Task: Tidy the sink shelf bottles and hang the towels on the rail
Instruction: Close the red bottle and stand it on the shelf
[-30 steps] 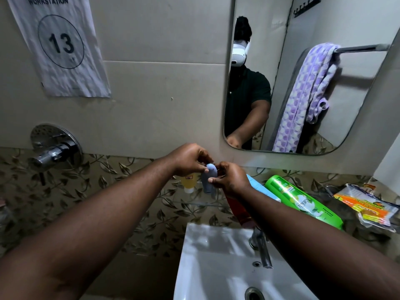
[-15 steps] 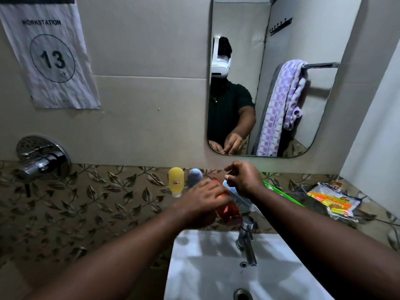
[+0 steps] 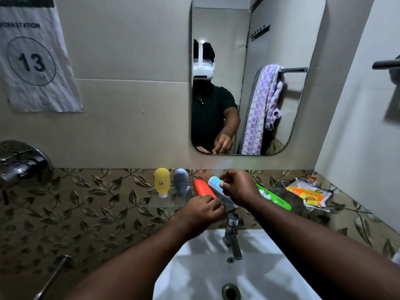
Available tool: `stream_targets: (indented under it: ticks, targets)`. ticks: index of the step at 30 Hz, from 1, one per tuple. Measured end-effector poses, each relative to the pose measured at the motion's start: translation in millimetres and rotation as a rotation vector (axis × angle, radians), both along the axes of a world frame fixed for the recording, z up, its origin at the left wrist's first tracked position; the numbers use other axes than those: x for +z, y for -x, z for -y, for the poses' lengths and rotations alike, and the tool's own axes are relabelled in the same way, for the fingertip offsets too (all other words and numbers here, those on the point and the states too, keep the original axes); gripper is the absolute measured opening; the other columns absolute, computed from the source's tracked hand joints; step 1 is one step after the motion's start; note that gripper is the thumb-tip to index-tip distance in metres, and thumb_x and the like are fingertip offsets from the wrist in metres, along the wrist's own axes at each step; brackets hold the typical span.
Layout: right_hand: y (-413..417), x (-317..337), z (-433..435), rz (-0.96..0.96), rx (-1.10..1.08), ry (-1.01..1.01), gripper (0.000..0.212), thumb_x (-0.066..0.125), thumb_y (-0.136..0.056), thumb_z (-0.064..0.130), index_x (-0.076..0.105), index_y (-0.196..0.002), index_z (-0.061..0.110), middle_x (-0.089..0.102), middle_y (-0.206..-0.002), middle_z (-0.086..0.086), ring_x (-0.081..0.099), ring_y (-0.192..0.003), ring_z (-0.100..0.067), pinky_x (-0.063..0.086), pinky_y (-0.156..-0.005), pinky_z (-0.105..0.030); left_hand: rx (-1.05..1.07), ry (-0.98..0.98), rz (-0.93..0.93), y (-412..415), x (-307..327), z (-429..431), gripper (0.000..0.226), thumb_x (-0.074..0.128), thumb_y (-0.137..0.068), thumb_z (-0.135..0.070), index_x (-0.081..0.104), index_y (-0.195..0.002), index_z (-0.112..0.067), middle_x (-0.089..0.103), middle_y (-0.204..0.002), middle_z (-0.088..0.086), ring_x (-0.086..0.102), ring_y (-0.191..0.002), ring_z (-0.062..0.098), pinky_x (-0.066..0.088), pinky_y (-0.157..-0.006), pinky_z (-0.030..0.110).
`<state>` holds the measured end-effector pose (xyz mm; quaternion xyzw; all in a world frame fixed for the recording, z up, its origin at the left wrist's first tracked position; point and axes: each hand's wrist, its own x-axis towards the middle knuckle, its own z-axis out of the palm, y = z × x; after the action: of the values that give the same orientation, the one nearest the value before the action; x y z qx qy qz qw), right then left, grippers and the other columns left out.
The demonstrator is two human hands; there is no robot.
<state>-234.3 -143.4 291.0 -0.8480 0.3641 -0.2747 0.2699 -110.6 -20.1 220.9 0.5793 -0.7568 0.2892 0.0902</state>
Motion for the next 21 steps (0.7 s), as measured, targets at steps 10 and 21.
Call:
stream_targets:
  ticks: [10,21]
  targets:
    - [4.6,6.2,-1.8,0.002,0.144,-0.054,0.022,0.063,-0.091,-0.001,0.073,-0.099,0.017,0.072,-0.086,0.000,0.073,-0.077,-0.028,0.060,-0.078,-0.046,0.026,0.039,-0.002,4.7,38.4,-34.3,0.031,0.042,-0.101,-0.019,0.068,-0.115,-0.011,0.072,-0.111,0.006,0.069,-0.092,0.025,0.057,-0.060,0.038]
    - [-8.0,22.1,-20.0,-0.130,0.621,0.119,0.037,0.071,-0.087,-0.001,0.069,-0.123,0.006,0.071,-0.117,-0.004,0.062,-0.104,-0.016,0.052,-0.092,-0.031,-0.094,-0.082,-0.072,-16.2,95.7,-69.5,0.050,0.059,-0.085,0.011,0.061,-0.132,-0.002,0.068,-0.124,0.016,0.069,-0.105,0.029,0.059,-0.077,0.034]
